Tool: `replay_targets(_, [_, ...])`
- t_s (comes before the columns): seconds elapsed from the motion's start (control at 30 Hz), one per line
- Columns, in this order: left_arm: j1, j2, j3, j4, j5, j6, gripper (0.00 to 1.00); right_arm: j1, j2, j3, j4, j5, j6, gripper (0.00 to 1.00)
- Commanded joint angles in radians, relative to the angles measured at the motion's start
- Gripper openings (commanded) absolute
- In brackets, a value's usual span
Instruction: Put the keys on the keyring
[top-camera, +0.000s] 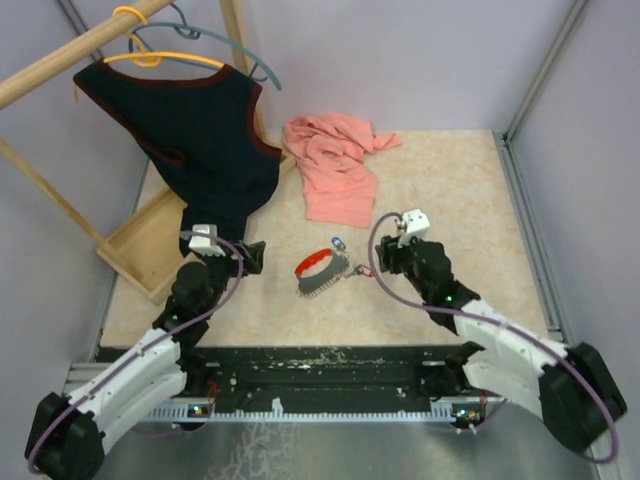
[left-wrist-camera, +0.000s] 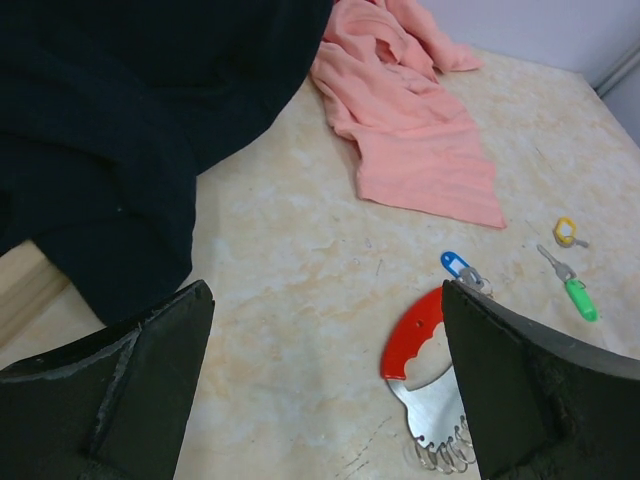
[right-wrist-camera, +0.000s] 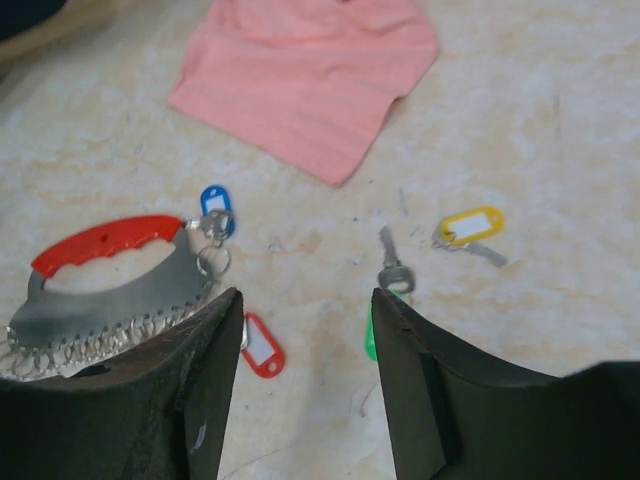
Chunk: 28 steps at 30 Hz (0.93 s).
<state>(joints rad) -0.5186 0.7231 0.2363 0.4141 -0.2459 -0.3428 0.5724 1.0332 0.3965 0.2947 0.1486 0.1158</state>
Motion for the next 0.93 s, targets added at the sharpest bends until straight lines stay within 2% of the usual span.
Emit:
replay_targets(0.0, [0.005,-0.07,-0.033,-0.067,-0.085,0.007,1.0,-0.006,-0.202,-0.086,0.039,0.184,-0.016,0.56])
replay_targets(0.17, [0.004,-0.107,-0.066,-0.011,-0.117,-0.009,1.0,-0.006,-0.386,-0.232,0.159,0.308,0.005,0.71])
replay_targets(0.27, [0.004,-0.096,-0.062,-0.008,-0.128,-0.026,1.0,-0.006,-0.454,-0.278,0.19,0.33,-0.001,0.76])
replay_targets(0.9, [0.004,-0.059,-0.06,0.009,-0.098,0.019,1.0,-0.006,-0.478,-0.292,0.199,0.412,0.023,0.79])
